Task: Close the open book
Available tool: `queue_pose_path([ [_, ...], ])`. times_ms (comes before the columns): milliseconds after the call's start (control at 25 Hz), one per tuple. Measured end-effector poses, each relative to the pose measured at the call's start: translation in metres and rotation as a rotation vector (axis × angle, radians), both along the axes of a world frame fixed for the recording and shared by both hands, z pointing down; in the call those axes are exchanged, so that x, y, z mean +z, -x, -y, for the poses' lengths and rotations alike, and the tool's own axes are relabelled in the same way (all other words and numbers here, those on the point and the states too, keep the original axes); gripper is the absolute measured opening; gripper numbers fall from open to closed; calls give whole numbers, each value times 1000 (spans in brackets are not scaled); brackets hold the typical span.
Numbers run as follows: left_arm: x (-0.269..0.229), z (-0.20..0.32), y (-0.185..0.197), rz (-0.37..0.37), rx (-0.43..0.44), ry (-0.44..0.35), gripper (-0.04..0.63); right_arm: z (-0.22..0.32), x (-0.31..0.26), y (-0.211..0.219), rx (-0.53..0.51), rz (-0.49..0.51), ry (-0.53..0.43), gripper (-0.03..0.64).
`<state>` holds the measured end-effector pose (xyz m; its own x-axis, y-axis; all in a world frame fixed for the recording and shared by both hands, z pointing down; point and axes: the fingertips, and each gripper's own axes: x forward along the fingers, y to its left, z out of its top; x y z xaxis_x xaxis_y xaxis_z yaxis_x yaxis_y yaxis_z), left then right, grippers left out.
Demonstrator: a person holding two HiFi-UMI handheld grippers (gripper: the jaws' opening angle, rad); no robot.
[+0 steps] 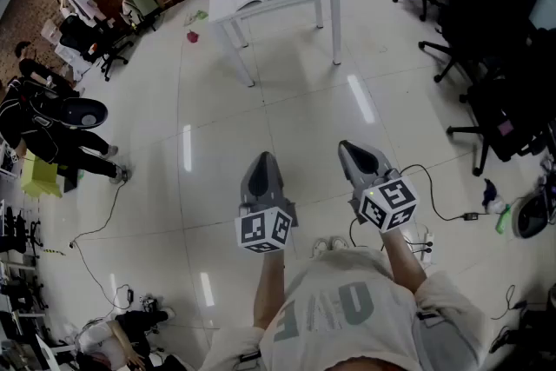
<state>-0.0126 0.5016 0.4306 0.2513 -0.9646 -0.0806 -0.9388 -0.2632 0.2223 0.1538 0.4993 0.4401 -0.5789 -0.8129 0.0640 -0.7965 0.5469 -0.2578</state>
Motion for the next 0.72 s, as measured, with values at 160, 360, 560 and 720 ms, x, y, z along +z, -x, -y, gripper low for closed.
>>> queue_pose_path([
  [160,-9,-1,5,-5,-9,-28,17,1,-6,9,-16,12,-22,3],
  [360,-12,1,0,-13,-3,-35,17,3,-12,10,-23,31,-53,3],
  [560,-14,2,-19,37,24,-46,17,5,-10,3,-29,28,-52,3],
  [720,-15,6,-34,66,48,-51,17,4,-6,-1,-41,10,-51,3],
])
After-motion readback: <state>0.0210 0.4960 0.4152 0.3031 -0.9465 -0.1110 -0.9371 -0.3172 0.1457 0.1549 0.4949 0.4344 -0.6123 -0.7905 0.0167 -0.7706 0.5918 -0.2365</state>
